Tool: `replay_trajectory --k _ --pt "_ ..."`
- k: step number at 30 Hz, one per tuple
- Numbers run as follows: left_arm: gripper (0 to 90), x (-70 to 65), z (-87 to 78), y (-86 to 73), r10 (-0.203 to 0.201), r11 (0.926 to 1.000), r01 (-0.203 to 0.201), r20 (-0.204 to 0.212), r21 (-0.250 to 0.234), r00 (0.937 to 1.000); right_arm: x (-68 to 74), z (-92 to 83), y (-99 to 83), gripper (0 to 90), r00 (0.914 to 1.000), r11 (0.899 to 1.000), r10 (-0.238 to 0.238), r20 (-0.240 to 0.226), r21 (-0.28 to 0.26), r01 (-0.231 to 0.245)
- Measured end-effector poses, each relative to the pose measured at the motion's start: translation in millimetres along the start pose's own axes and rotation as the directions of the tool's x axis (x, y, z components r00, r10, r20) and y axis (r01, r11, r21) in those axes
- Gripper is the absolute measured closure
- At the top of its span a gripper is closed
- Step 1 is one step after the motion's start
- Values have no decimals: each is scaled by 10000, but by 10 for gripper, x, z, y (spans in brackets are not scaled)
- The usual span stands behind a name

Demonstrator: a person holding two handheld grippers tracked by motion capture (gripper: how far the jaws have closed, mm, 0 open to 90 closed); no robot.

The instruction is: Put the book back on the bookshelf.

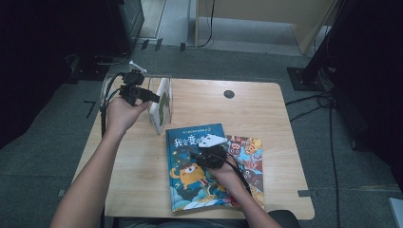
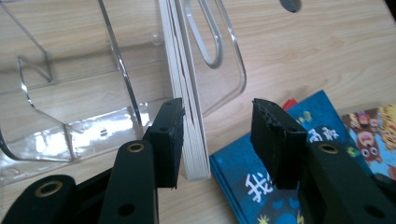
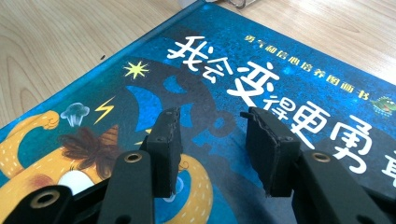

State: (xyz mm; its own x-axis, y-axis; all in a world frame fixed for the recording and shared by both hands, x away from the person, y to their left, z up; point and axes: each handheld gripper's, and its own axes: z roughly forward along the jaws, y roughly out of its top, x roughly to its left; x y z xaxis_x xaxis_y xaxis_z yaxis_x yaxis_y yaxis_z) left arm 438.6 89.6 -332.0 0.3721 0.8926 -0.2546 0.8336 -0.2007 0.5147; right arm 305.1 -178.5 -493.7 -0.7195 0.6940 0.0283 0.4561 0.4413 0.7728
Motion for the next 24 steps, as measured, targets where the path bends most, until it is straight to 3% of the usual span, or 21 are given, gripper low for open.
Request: replay_trajectory --k 4,5,12,17,24 --pt "536 12 -52 -96 5 9999 -2 236 -135 9997 -1 0 0 551 10000 10000 11 -17 8 -11" --pt "532 13 -75 -155 62 9999 -55 488 -142 9988 -3 -1 0 537 10000 10000 14 -98 5 -14" --pt "511 -27 -173 -379 493 9984 -476 595 -292 9970 -15 -10 -5 552 9999 10000 65 -140 -9 -65" --pt "504 -14 -185 -546 677 9970 -649 712 -415 9952 -82 -60 -19 582 9985 9990 452 -306 -25 -453" --pt "492 29 -114 -758 845 9954 -800 920 -523 9922 -219 -207 -54 597 9963 9960 847 -116 -286 -850"
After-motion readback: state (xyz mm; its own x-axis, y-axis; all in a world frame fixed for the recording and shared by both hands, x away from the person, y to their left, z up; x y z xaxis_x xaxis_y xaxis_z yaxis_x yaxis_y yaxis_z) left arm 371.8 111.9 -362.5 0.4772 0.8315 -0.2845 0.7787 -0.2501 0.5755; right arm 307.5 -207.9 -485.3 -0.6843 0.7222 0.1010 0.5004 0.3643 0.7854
